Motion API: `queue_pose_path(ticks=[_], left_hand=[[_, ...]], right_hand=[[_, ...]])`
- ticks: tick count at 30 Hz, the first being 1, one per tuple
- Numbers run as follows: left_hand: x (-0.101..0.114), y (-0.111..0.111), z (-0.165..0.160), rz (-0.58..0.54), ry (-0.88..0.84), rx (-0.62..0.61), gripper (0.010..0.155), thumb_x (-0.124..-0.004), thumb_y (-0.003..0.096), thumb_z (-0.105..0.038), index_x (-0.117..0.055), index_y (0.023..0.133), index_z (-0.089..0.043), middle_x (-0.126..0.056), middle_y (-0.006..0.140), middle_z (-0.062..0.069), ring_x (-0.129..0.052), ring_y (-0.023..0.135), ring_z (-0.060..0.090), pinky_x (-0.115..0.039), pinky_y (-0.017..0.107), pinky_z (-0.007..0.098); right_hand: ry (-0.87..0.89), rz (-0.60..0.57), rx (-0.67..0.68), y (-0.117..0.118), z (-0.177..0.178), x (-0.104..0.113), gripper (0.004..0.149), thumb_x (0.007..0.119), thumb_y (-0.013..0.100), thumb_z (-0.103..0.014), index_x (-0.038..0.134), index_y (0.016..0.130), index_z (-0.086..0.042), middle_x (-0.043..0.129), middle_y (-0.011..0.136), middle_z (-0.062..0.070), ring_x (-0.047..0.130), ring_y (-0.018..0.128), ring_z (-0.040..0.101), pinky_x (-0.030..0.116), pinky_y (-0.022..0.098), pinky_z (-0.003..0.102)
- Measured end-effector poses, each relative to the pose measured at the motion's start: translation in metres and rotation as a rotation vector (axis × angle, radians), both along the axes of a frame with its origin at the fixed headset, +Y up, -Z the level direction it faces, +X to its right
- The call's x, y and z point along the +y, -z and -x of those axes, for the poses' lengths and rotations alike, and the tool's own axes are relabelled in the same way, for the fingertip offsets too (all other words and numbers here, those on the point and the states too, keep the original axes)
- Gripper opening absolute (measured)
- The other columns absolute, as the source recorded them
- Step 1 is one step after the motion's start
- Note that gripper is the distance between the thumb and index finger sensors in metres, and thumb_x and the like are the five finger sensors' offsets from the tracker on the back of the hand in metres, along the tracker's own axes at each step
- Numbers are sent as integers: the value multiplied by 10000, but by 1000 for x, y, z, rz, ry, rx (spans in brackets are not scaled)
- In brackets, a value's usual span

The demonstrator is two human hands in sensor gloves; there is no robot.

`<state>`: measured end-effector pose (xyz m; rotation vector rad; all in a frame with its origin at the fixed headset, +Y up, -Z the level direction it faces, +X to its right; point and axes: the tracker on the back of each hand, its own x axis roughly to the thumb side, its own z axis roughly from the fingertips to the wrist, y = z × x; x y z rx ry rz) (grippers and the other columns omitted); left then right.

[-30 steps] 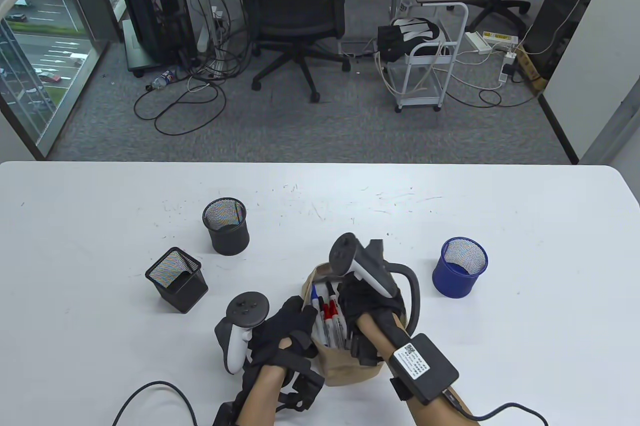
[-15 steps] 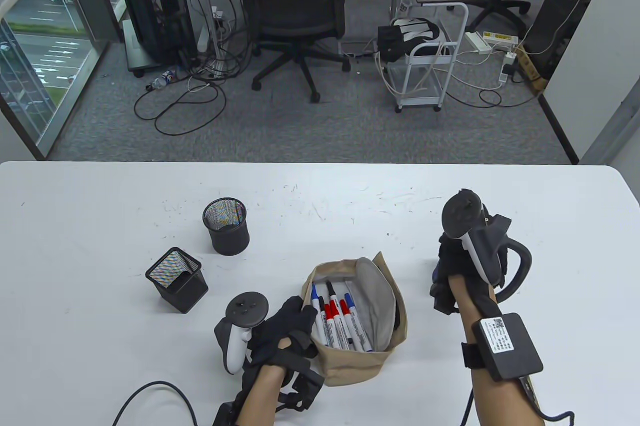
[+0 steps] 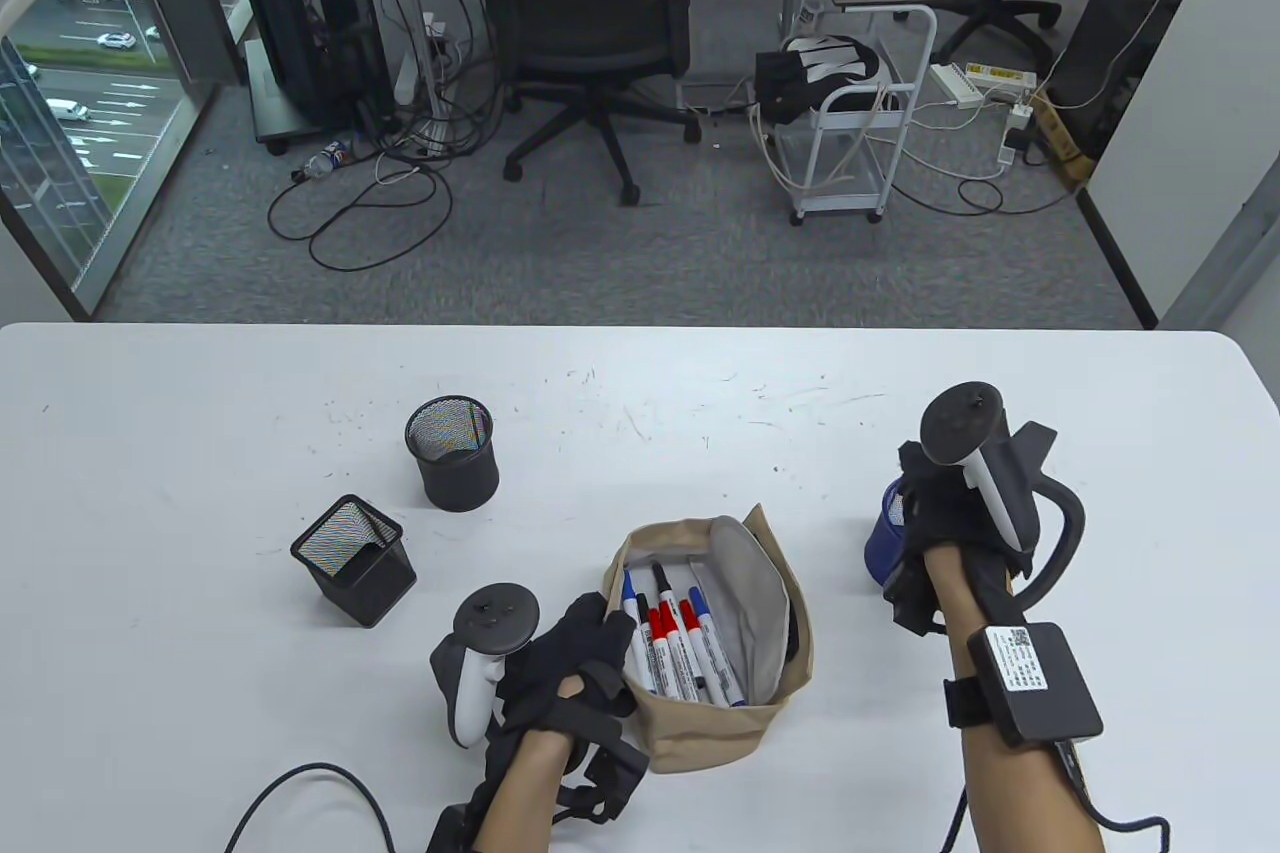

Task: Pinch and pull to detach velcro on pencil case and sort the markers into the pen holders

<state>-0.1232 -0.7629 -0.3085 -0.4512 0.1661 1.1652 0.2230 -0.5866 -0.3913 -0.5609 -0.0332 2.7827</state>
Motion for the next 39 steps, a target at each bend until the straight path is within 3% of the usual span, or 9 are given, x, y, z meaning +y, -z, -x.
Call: queue_pose_path(ticks=[5, 10, 16, 24, 28, 31, 35, 39], left_hand=[[0, 0, 0, -5, 1, 0, 736, -685, 591, -442, -474, 1149, -11, -700, 1084, 311, -914, 850, 449, -993, 401, 358], [0, 0, 0, -6, 0, 1, 735, -687, 590, -441, -475, 1148, -11, -698, 1084, 313, -915, 850, 449, -994, 400, 359], [0, 0, -1, -4, 0, 0, 735, -686, 591, -441, -473, 1149, -12, -700, 1083, 311, -915, 850, 448, -993, 401, 359], [-1, 0, 0, 4, -5, 2, 733, -684, 591, -438, -474, 1149, -11, -701, 1084, 309, -915, 851, 447, -993, 400, 359], [-1, 0, 0, 4, -3, 1, 733, -685, 590, -438, -476, 1148, -10, -702, 1083, 310, -916, 850, 445, -994, 400, 358], [-1, 0, -1, 6, -6, -2, 733, -686, 591, -437, -475, 1148, -9, -702, 1083, 308, -913, 853, 446, -993, 402, 360], [-1, 0, -1, 1, 15, -2, 732, -683, 591, -439, -476, 1148, -12, -705, 1082, 307, -915, 850, 446, -994, 400, 355], [0, 0, -1, -2, 7, -2, 731, -682, 592, -438, -474, 1149, -13, -702, 1084, 307, -916, 849, 446, -994, 401, 356]], right_hand=[[53, 66, 186, -16, 49, 12, 589, 928, 430, -379, 803, 921, -78, 989, 787, 151, 1070, 481, 278, 894, 341, 393], [51, 225, 351, -22, 102, 0, 596, 922, 436, -389, 803, 921, -63, 990, 783, 160, 1075, 480, 275, 903, 338, 385], [-6, 431, 419, -12, 148, -43, 591, 933, 431, -353, 804, 916, -41, 996, 772, 183, 1089, 471, 275, 920, 323, 377], [-135, 681, 367, 20, 178, -119, 583, 934, 423, -289, 799, 923, -20, 986, 787, 217, 1103, 484, 280, 944, 321, 369], [-182, 742, 374, 24, 186, -147, 619, 959, 398, -303, 801, 934, -35, 978, 809, 217, 1088, 472, 272, 927, 322, 376], [-292, 706, 362, 23, 190, -154, 624, 970, 376, -326, 818, 923, -69, 995, 777, 175, 1074, 407, 220, 916, 295, 349], [-266, 722, 373, 23, 190, -156, 673, 978, 363, -354, 797, 930, -41, 1020, 718, 144, 1061, 306, 176, 900, 237, 324], [-256, 704, 374, 20, 187, -146, 612, 981, 371, -342, 835, 896, -63, 1022, 705, 144, 1061, 302, 180, 899, 235, 327]])
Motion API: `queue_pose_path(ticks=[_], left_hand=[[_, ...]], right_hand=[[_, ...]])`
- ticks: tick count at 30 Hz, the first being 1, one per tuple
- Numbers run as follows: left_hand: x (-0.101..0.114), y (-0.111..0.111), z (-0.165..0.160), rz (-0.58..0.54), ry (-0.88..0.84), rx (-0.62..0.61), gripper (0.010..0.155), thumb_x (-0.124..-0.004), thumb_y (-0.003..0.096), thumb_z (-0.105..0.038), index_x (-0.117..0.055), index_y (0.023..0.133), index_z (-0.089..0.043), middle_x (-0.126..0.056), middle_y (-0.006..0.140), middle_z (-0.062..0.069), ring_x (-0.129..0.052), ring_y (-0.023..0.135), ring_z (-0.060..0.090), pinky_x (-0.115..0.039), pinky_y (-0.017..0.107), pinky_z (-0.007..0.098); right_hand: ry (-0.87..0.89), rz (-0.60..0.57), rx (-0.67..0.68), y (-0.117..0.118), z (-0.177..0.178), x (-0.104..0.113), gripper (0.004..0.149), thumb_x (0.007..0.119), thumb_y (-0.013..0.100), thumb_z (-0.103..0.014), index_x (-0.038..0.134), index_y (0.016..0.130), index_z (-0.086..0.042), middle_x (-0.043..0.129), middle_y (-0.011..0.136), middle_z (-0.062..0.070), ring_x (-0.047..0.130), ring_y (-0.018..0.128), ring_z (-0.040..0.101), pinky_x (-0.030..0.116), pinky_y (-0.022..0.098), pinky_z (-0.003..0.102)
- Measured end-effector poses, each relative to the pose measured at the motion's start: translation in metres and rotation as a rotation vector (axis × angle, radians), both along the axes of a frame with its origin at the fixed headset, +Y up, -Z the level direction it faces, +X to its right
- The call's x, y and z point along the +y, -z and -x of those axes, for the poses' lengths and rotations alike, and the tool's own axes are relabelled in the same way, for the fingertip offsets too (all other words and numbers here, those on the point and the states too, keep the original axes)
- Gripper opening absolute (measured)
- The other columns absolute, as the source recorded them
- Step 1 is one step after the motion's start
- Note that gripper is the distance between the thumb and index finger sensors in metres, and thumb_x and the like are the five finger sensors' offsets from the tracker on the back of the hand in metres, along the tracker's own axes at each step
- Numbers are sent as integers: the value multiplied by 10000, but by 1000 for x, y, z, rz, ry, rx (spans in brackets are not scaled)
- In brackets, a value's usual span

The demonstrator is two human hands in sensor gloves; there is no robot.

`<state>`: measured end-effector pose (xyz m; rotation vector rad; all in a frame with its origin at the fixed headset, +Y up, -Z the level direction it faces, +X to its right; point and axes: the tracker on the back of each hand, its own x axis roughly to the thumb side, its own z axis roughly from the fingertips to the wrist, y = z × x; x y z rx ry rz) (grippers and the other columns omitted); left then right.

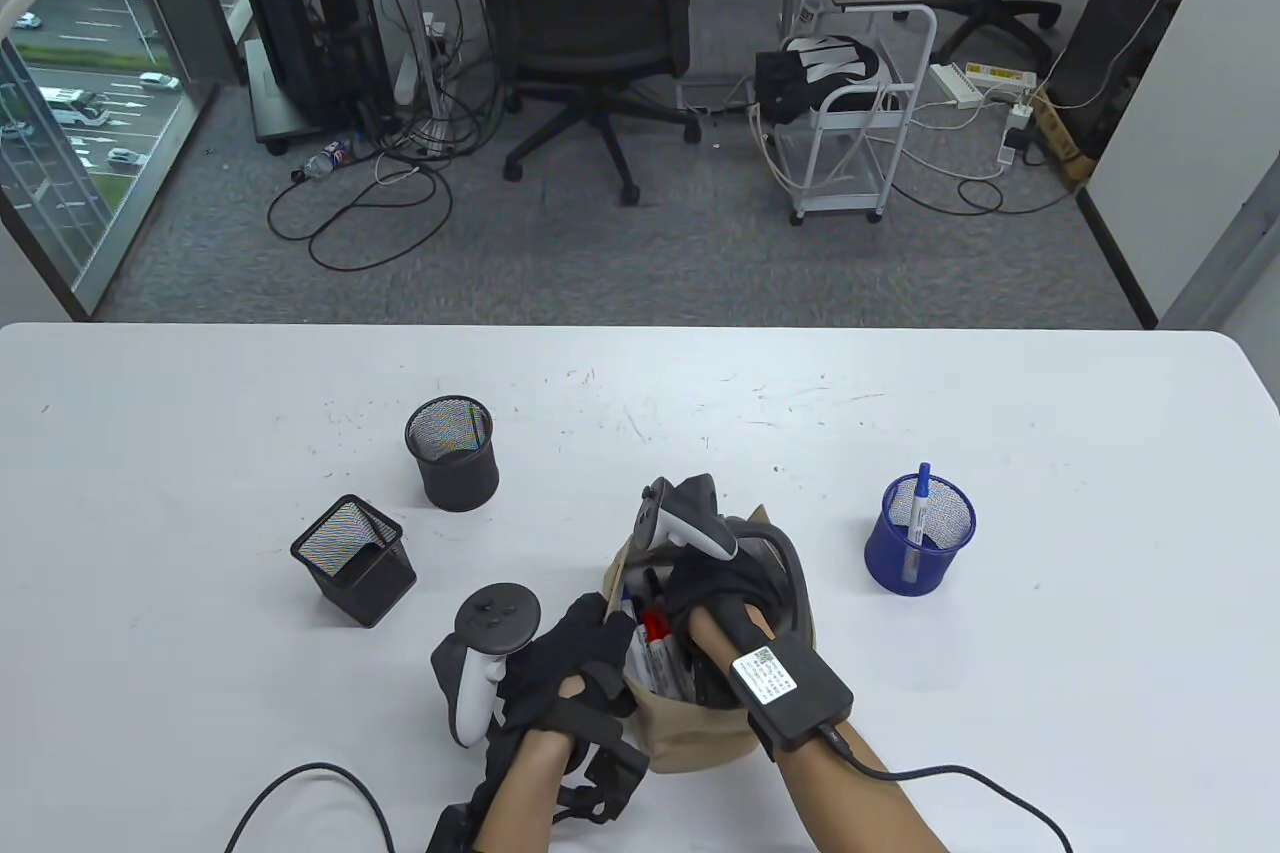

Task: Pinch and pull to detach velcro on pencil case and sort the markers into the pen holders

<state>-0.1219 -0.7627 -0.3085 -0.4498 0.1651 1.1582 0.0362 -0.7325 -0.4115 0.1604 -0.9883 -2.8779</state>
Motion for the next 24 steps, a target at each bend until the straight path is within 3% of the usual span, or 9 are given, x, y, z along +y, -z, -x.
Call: queue_pose_path(ticks=[5, 10, 14, 16, 19, 24], left_hand=[[0, 0, 1, -4, -4, 1, 735, -685, 591, -440, -473, 1149, -11, -702, 1082, 311, -915, 850, 449, -994, 400, 359], [0, 0, 1, -3, -6, 4, 732, -686, 590, -436, -475, 1148, -11, -702, 1082, 308, -914, 849, 449, -993, 400, 360], [0, 0, 1, -4, -6, 6, 733, -686, 590, -437, -476, 1148, -11, -704, 1081, 311, -916, 849, 448, -993, 400, 359], [0, 0, 1, -4, -6, 4, 733, -686, 589, -437, -477, 1147, -10, -704, 1081, 309, -916, 849, 446, -993, 400, 360], [0, 0, 1, -4, -2, 3, 732, -684, 590, -438, -475, 1147, -12, -703, 1082, 309, -915, 849, 447, -994, 401, 357], [0, 0, 1, -5, -3, 4, 734, -686, 589, -438, -478, 1147, -10, -704, 1081, 308, -914, 850, 447, -993, 399, 359]], right_hand=[[285, -196, -2, -16, -18, 76, 569, 974, 392, -344, 840, 883, -88, 1015, 708, 134, 1063, 322, 194, 898, 252, 335], [624, -454, -110, -31, -79, 157, 497, 982, 393, -331, 880, 857, -185, 1007, 759, 85, 1055, 424, 242, 884, 318, 379], [663, -683, -241, -35, -135, 189, 495, 979, 396, -316, 876, 859, -175, 1006, 768, 96, 1061, 451, 255, 885, 330, 387], [597, -773, -311, -33, -161, 193, 494, 973, 403, -307, 868, 866, -172, 999, 780, 97, 1061, 463, 258, 884, 335, 388], [454, -843, -390, -27, -190, 182, 494, 968, 402, -297, 863, 870, -176, 996, 791, 92, 1062, 476, 259, 885, 340, 391], [387, -796, -481, -10, -218, 146, 492, 968, 396, -292, 870, 865, -182, 1001, 788, 92, 1071, 473, 255, 891, 335, 390]])
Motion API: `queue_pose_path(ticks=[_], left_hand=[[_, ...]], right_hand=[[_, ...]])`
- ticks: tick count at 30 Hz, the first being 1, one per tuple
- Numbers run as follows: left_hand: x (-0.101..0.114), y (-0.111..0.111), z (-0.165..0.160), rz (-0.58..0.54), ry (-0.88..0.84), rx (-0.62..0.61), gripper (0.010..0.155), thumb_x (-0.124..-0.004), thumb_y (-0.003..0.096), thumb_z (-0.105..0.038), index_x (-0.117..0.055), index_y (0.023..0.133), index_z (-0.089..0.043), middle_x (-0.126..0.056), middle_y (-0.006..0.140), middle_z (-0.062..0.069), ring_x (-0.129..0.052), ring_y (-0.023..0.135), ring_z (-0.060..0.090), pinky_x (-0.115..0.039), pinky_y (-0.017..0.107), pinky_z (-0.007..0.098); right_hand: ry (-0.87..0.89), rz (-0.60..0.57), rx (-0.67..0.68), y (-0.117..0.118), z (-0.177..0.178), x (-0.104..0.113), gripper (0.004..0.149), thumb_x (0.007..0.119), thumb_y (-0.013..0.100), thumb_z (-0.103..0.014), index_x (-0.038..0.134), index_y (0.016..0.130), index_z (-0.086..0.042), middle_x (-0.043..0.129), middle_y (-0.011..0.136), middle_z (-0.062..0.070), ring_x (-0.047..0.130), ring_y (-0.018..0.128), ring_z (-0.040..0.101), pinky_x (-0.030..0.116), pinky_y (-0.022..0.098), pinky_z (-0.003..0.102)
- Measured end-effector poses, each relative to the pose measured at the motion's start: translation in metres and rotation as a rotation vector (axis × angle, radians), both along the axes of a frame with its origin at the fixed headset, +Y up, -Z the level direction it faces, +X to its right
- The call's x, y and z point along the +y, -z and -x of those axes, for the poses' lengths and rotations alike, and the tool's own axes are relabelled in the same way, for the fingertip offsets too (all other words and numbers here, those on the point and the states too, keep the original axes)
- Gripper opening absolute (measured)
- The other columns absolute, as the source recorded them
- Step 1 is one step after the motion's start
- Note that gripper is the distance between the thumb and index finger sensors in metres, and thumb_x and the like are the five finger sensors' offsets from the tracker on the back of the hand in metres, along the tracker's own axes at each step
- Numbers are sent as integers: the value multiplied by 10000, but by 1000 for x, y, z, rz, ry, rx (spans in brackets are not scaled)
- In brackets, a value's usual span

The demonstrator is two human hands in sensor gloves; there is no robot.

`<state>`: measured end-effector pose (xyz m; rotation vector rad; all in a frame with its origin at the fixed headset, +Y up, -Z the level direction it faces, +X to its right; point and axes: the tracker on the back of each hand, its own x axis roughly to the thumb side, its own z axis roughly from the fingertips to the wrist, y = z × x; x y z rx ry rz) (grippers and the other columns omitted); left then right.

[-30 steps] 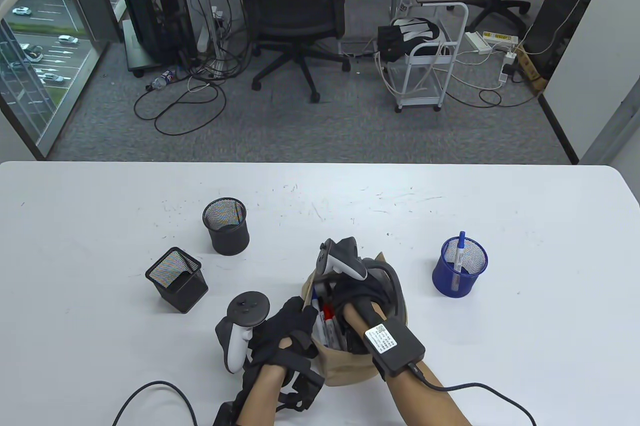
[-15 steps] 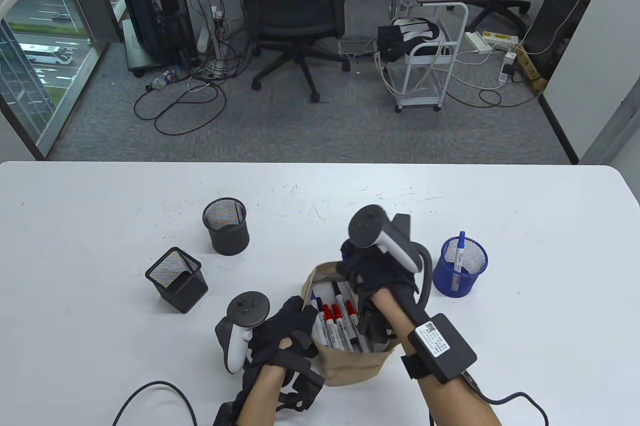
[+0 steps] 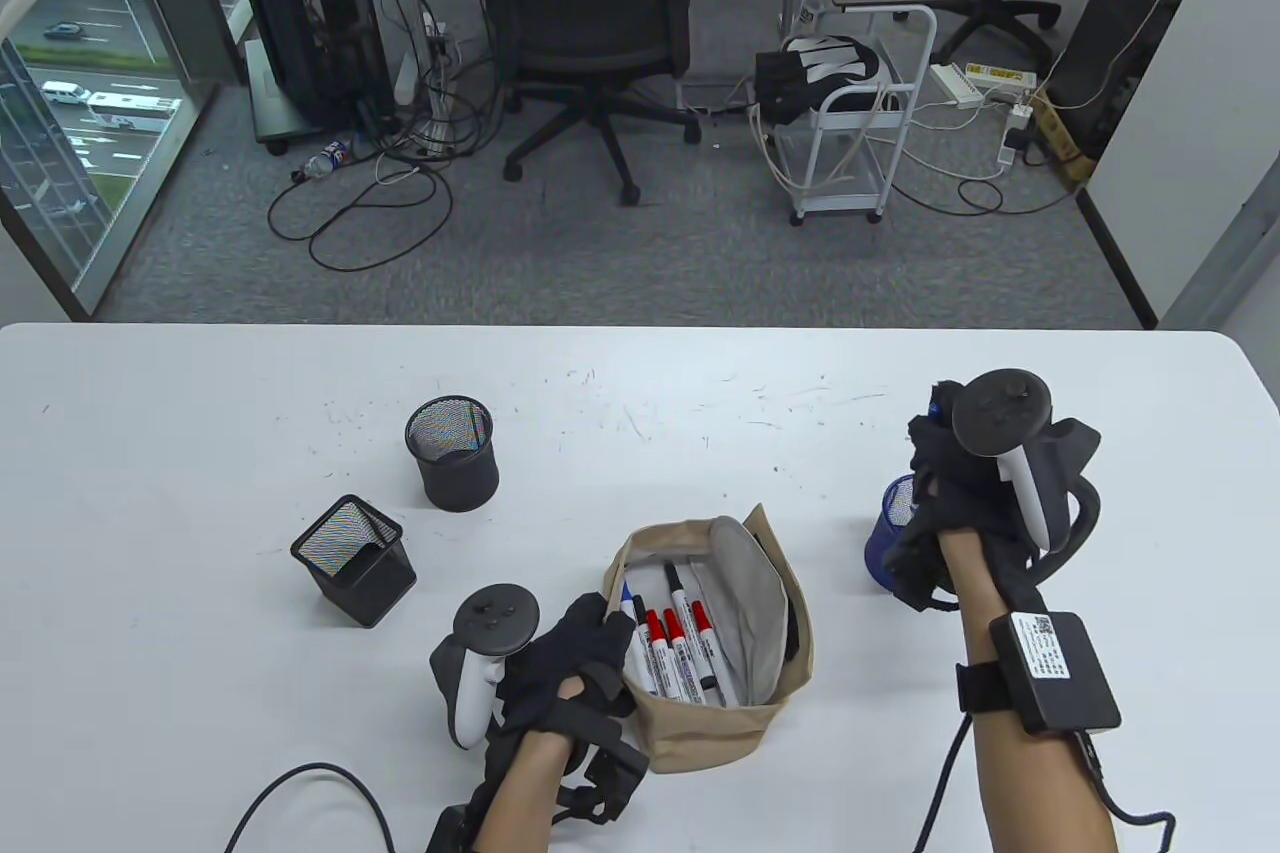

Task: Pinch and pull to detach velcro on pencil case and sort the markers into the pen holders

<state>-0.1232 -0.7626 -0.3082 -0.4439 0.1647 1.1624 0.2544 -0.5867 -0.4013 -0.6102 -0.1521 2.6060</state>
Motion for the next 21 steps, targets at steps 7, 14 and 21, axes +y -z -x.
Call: queue_pose_path(ticks=[7, 14, 21], left_hand=[[0, 0, 0, -3, 0, 2, 731, -682, 589, -434, -477, 1147, -10, -705, 1078, 313, -918, 844, 450, -992, 400, 358], [0, 0, 0, 0, -1, 0, 731, -684, 589, -431, -477, 1147, -7, -705, 1079, 315, -917, 845, 450, -991, 399, 361], [-1, 0, 0, -2, 0, -1, 729, -683, 588, -433, -479, 1146, -10, -707, 1078, 313, -918, 845, 448, -991, 398, 360]], right_hand=[[32, 90, -30, 10, -16, -25, 613, 965, 396, -356, 805, 932, -106, 971, 828, 153, 1065, 502, 286, 881, 348, 410], [20, 101, 159, -2, 18, -1, 601, 949, 412, -360, 810, 923, -77, 982, 805, 163, 1066, 482, 280, 883, 332, 399], [53, 156, 446, -22, 102, 10, 580, 944, 419, -357, 823, 908, -70, 995, 782, 163, 1070, 460, 270, 889, 320, 385]])
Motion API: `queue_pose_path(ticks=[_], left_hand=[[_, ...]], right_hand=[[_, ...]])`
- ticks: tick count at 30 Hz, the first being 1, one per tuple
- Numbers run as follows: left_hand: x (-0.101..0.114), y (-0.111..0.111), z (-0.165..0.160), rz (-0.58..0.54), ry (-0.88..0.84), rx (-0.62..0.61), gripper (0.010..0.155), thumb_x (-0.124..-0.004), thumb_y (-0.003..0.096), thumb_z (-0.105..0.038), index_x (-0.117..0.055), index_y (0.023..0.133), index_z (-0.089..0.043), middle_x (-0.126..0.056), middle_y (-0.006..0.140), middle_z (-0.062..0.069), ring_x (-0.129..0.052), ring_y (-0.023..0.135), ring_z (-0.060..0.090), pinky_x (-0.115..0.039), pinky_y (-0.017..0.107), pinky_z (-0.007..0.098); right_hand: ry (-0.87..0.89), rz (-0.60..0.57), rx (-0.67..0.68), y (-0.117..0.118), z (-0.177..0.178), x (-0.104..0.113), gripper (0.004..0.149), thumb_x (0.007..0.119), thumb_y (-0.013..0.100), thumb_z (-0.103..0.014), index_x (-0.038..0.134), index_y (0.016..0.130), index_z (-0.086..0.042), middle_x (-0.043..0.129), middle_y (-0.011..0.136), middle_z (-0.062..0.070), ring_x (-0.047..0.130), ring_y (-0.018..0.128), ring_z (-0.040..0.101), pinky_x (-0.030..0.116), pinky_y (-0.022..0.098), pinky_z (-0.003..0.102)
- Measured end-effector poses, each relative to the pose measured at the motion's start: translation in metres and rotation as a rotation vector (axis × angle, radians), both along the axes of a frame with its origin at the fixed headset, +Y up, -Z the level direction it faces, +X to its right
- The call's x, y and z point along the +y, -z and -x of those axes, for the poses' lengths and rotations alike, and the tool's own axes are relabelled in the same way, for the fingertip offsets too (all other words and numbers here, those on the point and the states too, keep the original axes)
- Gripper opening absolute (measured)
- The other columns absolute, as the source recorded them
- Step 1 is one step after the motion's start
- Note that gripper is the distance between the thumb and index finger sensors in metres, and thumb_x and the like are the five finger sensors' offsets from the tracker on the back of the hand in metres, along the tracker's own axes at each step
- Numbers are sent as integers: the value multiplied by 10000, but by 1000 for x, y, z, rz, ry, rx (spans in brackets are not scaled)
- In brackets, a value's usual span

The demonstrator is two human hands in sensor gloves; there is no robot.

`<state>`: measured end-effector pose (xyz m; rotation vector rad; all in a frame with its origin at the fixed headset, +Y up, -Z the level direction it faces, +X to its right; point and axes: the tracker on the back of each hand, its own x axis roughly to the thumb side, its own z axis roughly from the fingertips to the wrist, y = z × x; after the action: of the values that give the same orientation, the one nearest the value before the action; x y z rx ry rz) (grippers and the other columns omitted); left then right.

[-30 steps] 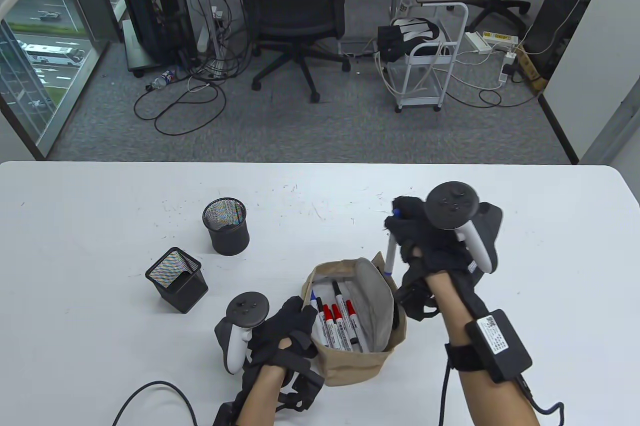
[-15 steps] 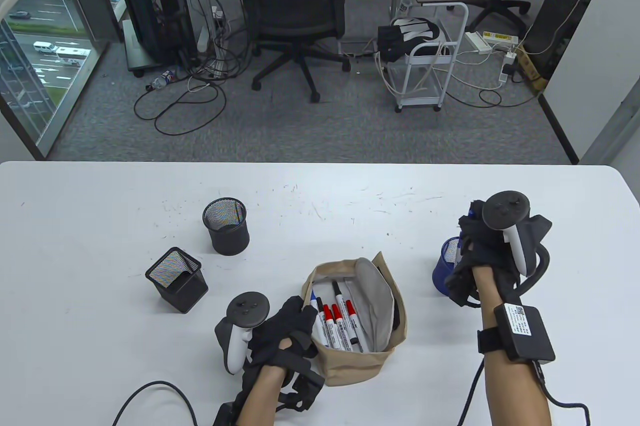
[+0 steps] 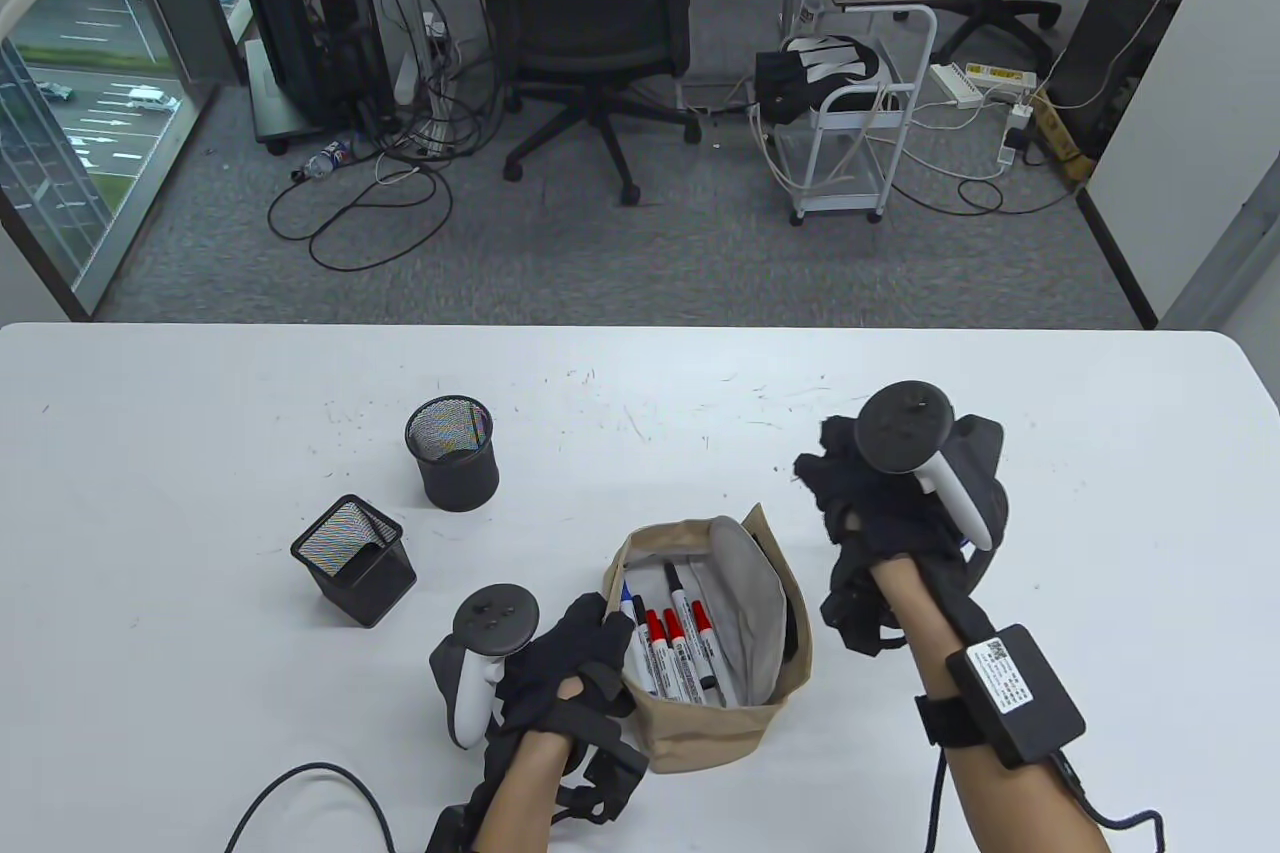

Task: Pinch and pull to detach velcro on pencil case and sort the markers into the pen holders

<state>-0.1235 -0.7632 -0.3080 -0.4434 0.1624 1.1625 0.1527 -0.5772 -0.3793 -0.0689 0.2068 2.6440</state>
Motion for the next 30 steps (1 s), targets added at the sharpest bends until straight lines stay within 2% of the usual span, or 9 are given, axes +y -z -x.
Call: queue_pose_path(ticks=[3, 7, 11, 18, 22, 26, 30], left_hand=[[0, 0, 1, 1, -7, 1, 731, -685, 588, -432, -478, 1146, -9, -706, 1078, 315, -917, 845, 450, -990, 399, 362], [0, 0, 1, 3, -13, 1, 728, -683, 587, -429, -479, 1146, -10, -706, 1078, 313, -916, 846, 450, -990, 399, 362], [0, 0, 0, 2, -12, -4, 724, -677, 589, -426, -477, 1147, -11, -703, 1080, 313, -913, 848, 451, -989, 401, 363], [0, 0, 0, 2, -10, -10, 699, -654, 589, -393, -476, 1149, -14, -697, 1083, 316, -908, 853, 454, -985, 405, 370], [0, 0, 0, 7, -9, -9, 693, -652, 587, -383, -479, 1148, -14, -696, 1084, 318, -905, 857, 457, -984, 407, 382], [-2, 1, 1, 19, -6, -6, 693, -651, 587, -376, -477, 1148, -8, -693, 1084, 321, -896, 863, 462, -977, 415, 395], [-4, 2, 0, 30, -2, -12, 691, -644, 588, -372, -472, 1149, -8, -685, 1090, 320, -883, 878, 461, -968, 432, 409]], right_hand=[[-14, 73, 101, -3, 31, -9, 570, 939, 423, -348, 828, 903, -61, 1000, 773, 169, 1074, 452, 270, 892, 313, 385], [-38, 239, 225, -2, 72, -38, 563, 933, 429, -330, 824, 907, -53, 998, 777, 176, 1075, 460, 276, 895, 315, 386], [-34, 369, 261, 5, 94, -70, 553, 919, 440, -301, 808, 921, -49, 984, 797, 185, 1073, 483, 283, 897, 327, 392], [88, 585, 266, 23, 116, -125, 525, 854, 479, -246, 771, 944, -17, 948, 833, 222, 1061, 544, 310, 898, 350, 406], [75, 646, 260, 28, 122, -141, 510, 802, 502, -234, 750, 955, -3, 922, 856, 245, 1053, 578, 328, 901, 359, 411], [45, 658, 270, 27, 127, -150, 506, 790, 508, -230, 746, 956, -1, 913, 864, 249, 1049, 594, 339, 904, 360, 417], [-103, 665, 281, 23, 135, -159, 538, 800, 502, -248, 716, 976, -6, 870, 902, 257, 1040, 610, 323, 902, 363, 410]])
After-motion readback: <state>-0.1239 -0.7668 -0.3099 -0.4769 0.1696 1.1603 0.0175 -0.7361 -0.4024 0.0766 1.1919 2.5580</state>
